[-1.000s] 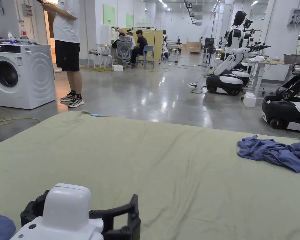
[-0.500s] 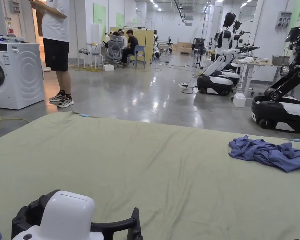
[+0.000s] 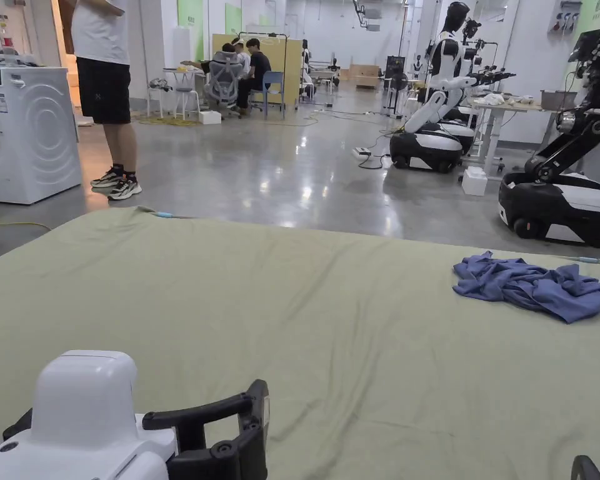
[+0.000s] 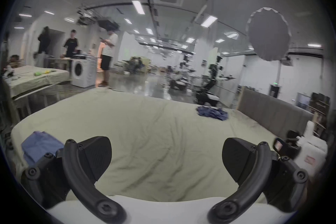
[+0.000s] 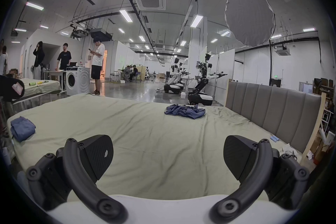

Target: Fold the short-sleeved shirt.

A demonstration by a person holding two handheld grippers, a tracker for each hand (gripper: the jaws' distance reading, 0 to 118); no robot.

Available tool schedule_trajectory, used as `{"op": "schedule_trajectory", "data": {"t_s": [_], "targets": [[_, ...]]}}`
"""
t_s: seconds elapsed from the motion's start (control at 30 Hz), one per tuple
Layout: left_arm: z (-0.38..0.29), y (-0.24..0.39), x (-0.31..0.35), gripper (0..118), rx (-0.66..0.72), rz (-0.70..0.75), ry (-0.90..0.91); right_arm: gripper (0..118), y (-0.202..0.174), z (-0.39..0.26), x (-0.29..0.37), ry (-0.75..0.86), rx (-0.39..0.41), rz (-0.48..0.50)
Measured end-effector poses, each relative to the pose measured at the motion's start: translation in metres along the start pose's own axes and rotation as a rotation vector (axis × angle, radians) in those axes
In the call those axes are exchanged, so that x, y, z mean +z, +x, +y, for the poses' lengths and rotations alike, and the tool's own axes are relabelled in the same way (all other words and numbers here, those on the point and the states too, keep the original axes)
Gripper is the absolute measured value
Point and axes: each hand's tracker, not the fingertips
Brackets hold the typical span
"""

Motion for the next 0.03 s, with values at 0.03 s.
{"op": "schedule_trajectory", "data": {"t_s": [0.03], "targets": [[0.0007,-0.003,0.0008,118,-0.027,-0.066,0.006,118,0.0003,0.0002,-0.0004,-0.002,0.0,-0.007]]}}
